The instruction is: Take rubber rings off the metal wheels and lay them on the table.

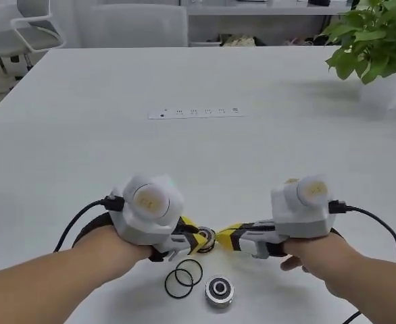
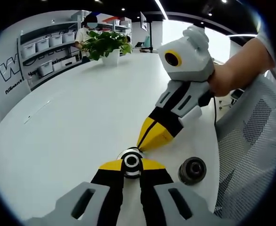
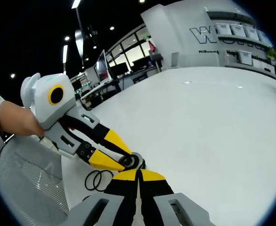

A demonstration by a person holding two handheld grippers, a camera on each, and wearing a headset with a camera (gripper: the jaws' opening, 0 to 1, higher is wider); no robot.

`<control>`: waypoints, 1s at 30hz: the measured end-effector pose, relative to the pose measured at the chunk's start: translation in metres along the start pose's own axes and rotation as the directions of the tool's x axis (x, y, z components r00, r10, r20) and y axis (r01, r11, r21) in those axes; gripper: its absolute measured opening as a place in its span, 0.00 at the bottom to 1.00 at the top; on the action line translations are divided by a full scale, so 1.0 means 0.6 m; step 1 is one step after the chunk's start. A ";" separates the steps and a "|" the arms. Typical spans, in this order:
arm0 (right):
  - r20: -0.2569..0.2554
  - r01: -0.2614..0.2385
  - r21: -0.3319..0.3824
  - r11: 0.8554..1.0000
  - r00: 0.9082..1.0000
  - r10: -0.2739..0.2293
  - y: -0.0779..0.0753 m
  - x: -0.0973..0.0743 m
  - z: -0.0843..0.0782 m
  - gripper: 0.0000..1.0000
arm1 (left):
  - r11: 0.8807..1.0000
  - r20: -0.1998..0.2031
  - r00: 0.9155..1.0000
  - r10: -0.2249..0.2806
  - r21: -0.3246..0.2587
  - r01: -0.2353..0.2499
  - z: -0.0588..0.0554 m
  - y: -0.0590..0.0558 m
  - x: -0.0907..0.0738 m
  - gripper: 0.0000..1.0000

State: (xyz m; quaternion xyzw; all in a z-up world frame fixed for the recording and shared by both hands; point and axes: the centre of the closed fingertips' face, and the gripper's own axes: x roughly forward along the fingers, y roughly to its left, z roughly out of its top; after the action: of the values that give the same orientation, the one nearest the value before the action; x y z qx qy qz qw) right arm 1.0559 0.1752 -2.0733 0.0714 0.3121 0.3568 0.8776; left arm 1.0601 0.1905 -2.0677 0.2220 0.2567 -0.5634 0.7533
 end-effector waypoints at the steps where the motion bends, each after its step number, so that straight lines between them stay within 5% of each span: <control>1: 0.005 -0.002 0.008 1.000 1.000 0.002 0.001 -0.001 0.001 0.00 | 1.000 0.000 1.000 0.002 -0.001 -0.002 0.000 0.000 0.000 0.08; 30: 0.034 -0.056 -0.003 0.998 0.998 0.056 0.024 0.003 0.012 0.00 | 1.000 -0.007 1.000 0.010 0.004 -0.010 0.001 -0.001 0.001 0.07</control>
State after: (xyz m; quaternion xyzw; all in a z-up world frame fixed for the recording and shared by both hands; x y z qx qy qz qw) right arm 1.0527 0.1877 -2.0634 0.0852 0.2947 0.3802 0.8726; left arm 1.0601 0.1894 -2.0676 0.2268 0.2569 -0.5593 0.7548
